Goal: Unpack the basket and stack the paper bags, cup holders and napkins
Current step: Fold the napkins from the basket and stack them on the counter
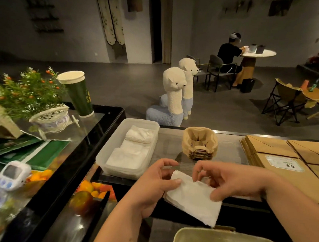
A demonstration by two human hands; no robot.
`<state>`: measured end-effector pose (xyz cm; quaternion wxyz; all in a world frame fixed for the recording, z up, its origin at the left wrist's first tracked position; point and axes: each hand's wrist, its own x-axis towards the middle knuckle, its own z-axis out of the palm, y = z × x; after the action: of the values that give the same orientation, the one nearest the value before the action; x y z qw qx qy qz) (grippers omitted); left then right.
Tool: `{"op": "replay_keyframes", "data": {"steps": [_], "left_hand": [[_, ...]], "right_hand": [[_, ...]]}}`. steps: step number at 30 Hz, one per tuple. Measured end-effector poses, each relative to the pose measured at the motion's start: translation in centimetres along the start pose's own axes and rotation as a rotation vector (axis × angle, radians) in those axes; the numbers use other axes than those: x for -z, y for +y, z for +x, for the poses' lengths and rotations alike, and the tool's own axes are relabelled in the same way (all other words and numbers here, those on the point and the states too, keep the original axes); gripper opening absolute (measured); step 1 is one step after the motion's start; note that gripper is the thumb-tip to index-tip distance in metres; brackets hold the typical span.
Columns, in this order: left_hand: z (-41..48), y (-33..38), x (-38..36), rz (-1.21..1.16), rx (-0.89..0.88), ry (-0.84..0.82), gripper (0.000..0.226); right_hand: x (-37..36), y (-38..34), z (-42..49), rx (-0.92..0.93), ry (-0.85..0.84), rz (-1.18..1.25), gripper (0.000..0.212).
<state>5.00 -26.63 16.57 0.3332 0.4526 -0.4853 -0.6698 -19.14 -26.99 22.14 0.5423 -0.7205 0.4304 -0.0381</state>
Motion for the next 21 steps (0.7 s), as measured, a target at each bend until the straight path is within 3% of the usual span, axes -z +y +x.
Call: {"op": "replay_keyframes", "data": {"steps": [7, 13, 15, 18, 19, 21], "left_hand": [[-2.4, 1.7, 3.1, 0.133, -0.060, 0.187, 0.044], [-2.4, 3.5, 7.1, 0.062, -0.121, 0.253, 0.037], [-1.8, 3.7, 8.3, 0.086, -0.186, 0.371, 0.033], [-0.9, 3.2, 9.8, 0.463, -0.389, 0.701, 0.017], [-0.7, 2.9, 10.1, 0.678, -0.434, 0.730, 0.013], [-0.2, 1.7, 10.4, 1.040, -0.452, 0.615, 0.022]], "right_hand": [[-0.2, -3.0, 4.5, 0.075, -0.151, -0.050, 0.059], [0.7, -6.1, 9.1, 0.160, -0.100, -0.045, 0.042], [2.0, -6.7, 10.7, 0.171, -0.062, -0.106, 0.043], [4.7, -7.2, 13.3, 0.154, 0.086, -0.046, 0.044], [5.5, -7.1, 14.3, 0.150, 0.145, -0.001, 0.044], [6.5, -7.1, 16.7, 0.143, 0.226, 0.006, 0.045]]}}
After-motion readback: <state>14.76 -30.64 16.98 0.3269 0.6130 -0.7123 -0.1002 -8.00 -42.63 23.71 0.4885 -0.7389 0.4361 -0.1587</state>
